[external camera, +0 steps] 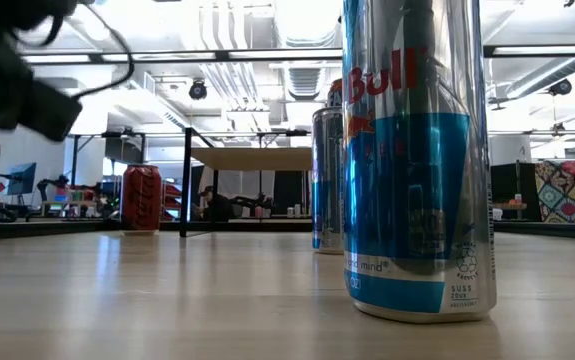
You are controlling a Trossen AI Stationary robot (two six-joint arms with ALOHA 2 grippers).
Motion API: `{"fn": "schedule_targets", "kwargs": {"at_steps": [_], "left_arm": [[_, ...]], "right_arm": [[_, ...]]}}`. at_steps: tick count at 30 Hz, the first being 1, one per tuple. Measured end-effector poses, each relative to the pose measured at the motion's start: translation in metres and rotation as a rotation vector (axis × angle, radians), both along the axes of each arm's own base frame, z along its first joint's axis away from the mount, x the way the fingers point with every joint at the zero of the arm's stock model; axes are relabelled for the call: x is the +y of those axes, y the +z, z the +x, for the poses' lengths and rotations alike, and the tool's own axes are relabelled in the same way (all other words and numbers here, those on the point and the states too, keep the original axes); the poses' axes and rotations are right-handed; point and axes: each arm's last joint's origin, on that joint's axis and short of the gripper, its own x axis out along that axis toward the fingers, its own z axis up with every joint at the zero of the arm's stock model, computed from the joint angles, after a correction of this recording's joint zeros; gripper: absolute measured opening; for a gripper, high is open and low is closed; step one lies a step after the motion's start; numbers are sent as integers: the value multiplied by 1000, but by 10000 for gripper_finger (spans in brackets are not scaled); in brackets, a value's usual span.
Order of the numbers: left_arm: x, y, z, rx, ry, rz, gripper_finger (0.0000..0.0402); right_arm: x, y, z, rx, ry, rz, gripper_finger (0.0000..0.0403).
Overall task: Place canned beverage on shelf
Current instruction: Put the bottom red black soda can on the shelf
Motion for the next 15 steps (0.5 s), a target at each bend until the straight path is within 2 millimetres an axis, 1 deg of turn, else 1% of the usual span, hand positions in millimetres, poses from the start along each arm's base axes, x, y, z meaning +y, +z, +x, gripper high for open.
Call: {"fn": "schedule_targets", "kwargs": {"at_steps": [2,7,15], "left_arm": [[2,-10,-5,65,-3,31,345],[1,-21,-2,106,-49,68,337],[0,-31,2,168,-79,126,292]], "right_arm": [[0,0,0,-2,-2,3,327],[-1,1,-1,-8,-11,11,327],[-4,3,-2,-22,-28,14,327]]}}
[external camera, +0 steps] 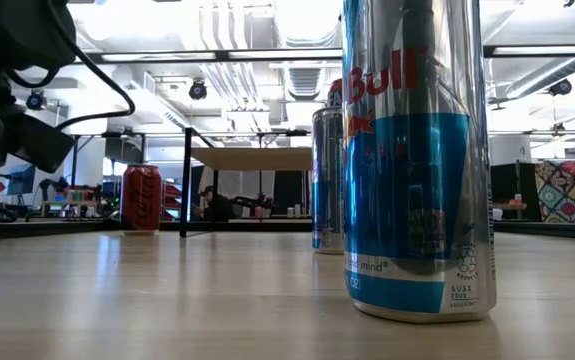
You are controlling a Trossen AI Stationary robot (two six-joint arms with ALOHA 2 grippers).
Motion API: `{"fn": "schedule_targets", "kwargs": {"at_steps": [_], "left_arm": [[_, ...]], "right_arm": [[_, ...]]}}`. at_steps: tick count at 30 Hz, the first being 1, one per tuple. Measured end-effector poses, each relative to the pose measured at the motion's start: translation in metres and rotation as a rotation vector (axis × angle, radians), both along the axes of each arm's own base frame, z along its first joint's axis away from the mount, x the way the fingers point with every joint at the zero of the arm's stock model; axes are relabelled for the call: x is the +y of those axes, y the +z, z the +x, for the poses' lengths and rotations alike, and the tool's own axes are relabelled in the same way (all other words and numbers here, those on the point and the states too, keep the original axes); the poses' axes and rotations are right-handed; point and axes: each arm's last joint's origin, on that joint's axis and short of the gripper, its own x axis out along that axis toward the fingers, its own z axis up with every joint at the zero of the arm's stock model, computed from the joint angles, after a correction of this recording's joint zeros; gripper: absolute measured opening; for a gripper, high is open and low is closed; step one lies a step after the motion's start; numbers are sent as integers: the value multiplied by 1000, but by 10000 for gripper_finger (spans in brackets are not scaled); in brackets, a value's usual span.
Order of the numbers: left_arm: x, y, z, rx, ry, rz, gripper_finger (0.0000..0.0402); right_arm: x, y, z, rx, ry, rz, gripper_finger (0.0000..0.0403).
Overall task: Place canned beverage on shelf
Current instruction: Put the bottom red black soda can on the shelf, then put the top red black soda can on the shelf
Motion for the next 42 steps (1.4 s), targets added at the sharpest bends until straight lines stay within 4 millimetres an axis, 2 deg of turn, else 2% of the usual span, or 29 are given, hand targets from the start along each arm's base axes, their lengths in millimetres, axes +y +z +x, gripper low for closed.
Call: {"fn": "schedule_targets", "kwargs": {"at_steps": [4,8,15,17,20,25,28,31,36,42], "left_arm": [[1,5,1,-25,-23,22,274],[5,10,3,-82,-46,95,273],[15,21,4,-142,-23,79,272],[18,30,7,-193,-17,100,272],[22,54,16,-332,-18,171,272],[27,102,27,-613,-8,407,269],[30,117,28,-758,-2,520,261],[31,114,27,-845,-20,543,245],[33,95,19,-827,43,495,223],[36,89,17,-776,127,514,232]], "right_arm": [[-6,0,1,-3,-22,5,327],[-14,1,2,-8,-38,10,327],[-31,2,4,-17,-44,16,327],[-36,2,5,-19,-56,10,327],[-42,2,5,-22,-69,1,327],[-45,6,9,-73,-69,-13,327],[-45,9,11,-112,-71,-25,327],[-45,10,12,-124,-78,-22,327],[-41,11,12,-139,-75,25,327],[-38,8,11,-115,-50,73,327]]}}
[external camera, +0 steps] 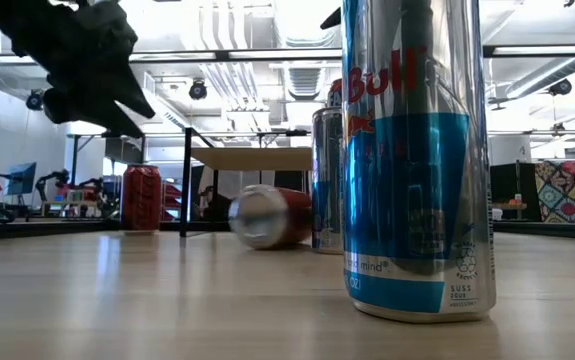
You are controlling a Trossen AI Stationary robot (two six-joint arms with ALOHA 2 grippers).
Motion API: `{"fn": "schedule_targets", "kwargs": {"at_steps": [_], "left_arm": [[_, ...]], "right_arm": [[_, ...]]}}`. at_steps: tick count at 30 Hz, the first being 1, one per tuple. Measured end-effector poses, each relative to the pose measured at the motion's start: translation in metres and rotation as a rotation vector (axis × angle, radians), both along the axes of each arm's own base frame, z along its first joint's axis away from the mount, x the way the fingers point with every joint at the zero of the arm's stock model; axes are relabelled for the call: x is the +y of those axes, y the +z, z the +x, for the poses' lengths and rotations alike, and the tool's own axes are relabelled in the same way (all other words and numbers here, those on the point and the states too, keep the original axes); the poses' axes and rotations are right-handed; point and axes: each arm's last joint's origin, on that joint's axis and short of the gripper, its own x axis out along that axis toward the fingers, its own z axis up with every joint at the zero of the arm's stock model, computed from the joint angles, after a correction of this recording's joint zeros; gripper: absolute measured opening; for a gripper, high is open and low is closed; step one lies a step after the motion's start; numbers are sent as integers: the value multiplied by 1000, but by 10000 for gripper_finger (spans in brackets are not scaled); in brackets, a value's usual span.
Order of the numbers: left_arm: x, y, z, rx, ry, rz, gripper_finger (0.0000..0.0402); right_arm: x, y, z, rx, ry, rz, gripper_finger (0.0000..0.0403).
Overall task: Place canned beverage on shelf
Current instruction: Put the top red black soda can on the shelf
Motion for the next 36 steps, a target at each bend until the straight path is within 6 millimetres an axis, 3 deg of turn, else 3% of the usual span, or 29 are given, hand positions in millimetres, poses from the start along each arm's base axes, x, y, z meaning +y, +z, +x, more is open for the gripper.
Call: {"fn": "schedule_targets", "kwargs": {"at_steps": [4,9,12,18,24,32,36], "left_arm": [[16,14,-8,110,157,27,259],[52,47,-16,231,314,69,284],[75,56,-15,238,376,92,290],[121,50,-19,232,429,71,293],[151,50,-26,207,504,114,293],[167,25,-21,228,454,17,295],[170,22,-20,267,486,17,316]], "right_arm": [[3,0,0,0,-3,11,327],[12,2,-3,-6,-43,-64,327],[11,6,-7,-7,-23,-78,327],[10,18,-27,-3,-18,-104,327],[7,27,-51,29,-33,-131,327],[5,38,-73,29,-54,-176,327],[-3,42,-81,27,-70,-198,327]]}}
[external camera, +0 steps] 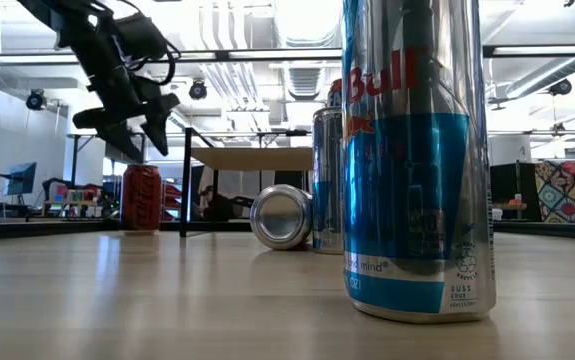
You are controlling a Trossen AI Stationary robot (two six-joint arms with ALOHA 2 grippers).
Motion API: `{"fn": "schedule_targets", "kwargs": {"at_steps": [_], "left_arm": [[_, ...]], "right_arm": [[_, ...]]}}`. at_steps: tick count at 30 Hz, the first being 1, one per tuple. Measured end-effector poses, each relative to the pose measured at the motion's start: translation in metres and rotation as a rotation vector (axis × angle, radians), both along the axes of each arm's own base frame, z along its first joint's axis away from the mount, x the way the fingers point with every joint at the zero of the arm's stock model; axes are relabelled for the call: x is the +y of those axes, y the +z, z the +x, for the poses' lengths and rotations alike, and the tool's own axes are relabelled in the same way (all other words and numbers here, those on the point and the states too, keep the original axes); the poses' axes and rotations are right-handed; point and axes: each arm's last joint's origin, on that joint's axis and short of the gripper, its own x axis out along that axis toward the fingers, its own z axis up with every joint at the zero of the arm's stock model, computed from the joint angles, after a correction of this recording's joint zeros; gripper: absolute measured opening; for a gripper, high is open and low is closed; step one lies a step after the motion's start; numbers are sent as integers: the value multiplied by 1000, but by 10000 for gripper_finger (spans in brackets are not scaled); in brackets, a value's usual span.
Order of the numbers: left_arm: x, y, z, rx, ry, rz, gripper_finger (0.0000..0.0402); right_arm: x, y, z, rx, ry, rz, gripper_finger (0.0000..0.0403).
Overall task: Place canned beverage on shelf
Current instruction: Put the top red black soda can on the shelf
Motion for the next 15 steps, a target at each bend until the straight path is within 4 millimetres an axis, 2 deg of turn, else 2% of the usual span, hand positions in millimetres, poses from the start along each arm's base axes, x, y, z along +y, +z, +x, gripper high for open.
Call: {"fn": "schedule_targets", "kwargs": {"at_steps": [4,8,15], "left_arm": [[6,0,-2,62,61,9,357],[14,-8,0,97,48,-31,393],[23,-30,9,154,4,-118,382]], "right_arm": [[-10,2,-4,-1,-29,-19,327],[-16,2,-4,8,-38,-31,327],[-18,-2,3,32,-41,-32,327]]}}
